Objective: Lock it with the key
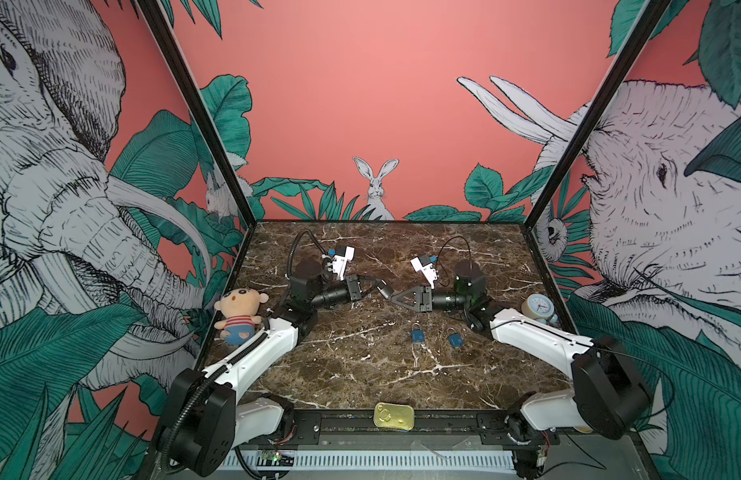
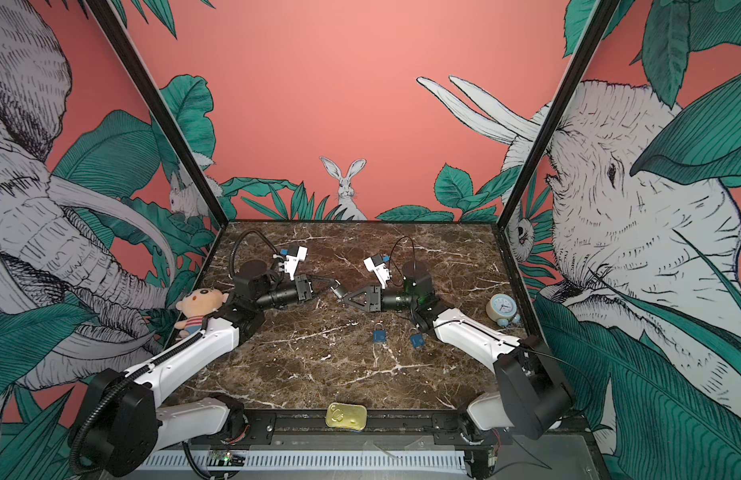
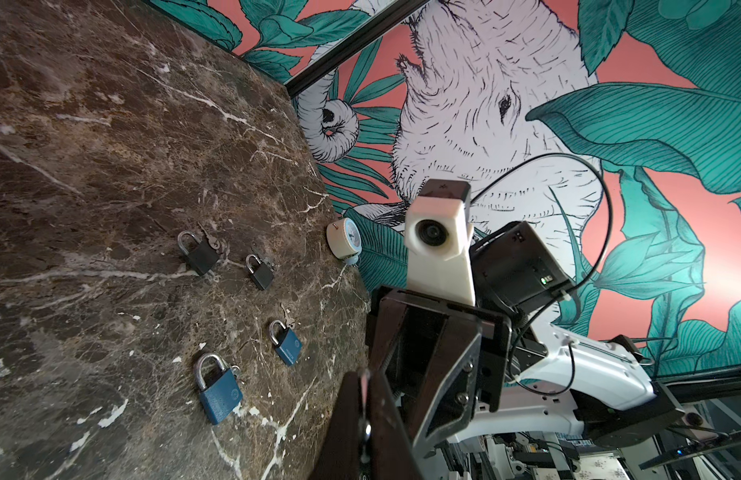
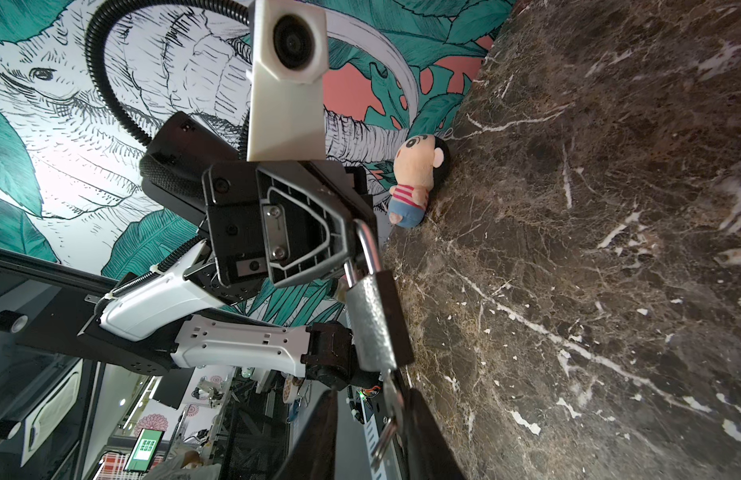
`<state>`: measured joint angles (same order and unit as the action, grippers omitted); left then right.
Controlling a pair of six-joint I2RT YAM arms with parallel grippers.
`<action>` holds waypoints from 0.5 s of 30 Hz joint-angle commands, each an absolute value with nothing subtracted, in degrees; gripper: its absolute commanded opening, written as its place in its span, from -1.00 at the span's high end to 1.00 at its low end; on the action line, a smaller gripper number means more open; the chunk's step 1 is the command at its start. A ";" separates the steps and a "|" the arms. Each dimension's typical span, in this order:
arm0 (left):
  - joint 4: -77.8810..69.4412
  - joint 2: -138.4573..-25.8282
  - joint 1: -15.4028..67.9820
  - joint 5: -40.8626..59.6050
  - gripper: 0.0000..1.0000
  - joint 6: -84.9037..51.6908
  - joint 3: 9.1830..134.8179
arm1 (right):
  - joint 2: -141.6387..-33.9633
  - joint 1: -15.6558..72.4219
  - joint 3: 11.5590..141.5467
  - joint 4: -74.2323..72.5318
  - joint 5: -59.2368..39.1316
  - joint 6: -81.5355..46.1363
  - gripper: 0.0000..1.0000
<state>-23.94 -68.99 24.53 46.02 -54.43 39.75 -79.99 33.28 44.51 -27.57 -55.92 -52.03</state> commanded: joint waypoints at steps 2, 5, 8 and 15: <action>-25.05 -67.77 23.88 44.81 1.00 -54.36 40.96 | -80.33 34.08 44.47 -29.78 -56.70 -51.42 0.61; -25.05 -67.85 23.75 44.56 1.00 -54.39 40.93 | -80.38 34.21 44.56 -29.06 -56.69 -51.04 0.70; -25.05 -67.92 23.64 44.35 1.00 -54.40 40.99 | -80.25 34.28 44.54 -28.08 -56.45 -50.38 0.87; -28.08 -67.81 20.92 45.11 1.00 -56.85 40.40 | -79.91 34.35 43.56 -27.79 -56.18 -50.67 1.00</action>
<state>-24.23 -68.99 23.11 46.26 -55.18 39.75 -80.31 33.63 44.49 -25.45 -54.61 -51.20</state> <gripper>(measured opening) 0.076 0.048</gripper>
